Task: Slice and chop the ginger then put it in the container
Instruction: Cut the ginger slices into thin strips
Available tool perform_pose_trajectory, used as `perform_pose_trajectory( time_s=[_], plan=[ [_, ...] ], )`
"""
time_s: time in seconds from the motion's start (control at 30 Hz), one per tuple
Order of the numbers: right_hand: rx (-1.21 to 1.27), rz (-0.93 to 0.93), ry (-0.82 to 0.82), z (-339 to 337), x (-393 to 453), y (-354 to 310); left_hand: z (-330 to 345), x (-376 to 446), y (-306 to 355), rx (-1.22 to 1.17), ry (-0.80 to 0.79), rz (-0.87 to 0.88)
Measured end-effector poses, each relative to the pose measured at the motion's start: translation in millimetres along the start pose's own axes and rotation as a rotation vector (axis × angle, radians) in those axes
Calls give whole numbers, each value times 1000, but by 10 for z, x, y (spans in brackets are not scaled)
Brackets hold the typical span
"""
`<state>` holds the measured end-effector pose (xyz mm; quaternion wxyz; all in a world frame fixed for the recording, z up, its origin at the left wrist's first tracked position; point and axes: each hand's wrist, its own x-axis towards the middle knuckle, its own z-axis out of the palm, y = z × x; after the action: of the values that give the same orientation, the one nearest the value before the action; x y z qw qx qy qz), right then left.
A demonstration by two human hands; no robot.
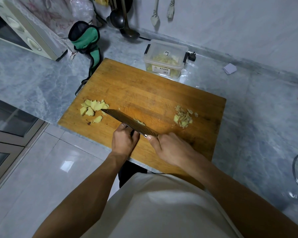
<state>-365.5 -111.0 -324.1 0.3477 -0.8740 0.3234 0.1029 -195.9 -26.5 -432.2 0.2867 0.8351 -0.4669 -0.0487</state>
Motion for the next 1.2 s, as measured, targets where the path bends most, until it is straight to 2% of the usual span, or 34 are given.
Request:
perform_pose_trajectory(
  time_s=[0.9,1.2],
  plan=[
    [-12,-2,-30,12,71,-46,-9,-5,-9,7,17,26],
    [16,-5,-20,-21,-20,-16,24,-8,-40,22,-49,-21]
  ],
)
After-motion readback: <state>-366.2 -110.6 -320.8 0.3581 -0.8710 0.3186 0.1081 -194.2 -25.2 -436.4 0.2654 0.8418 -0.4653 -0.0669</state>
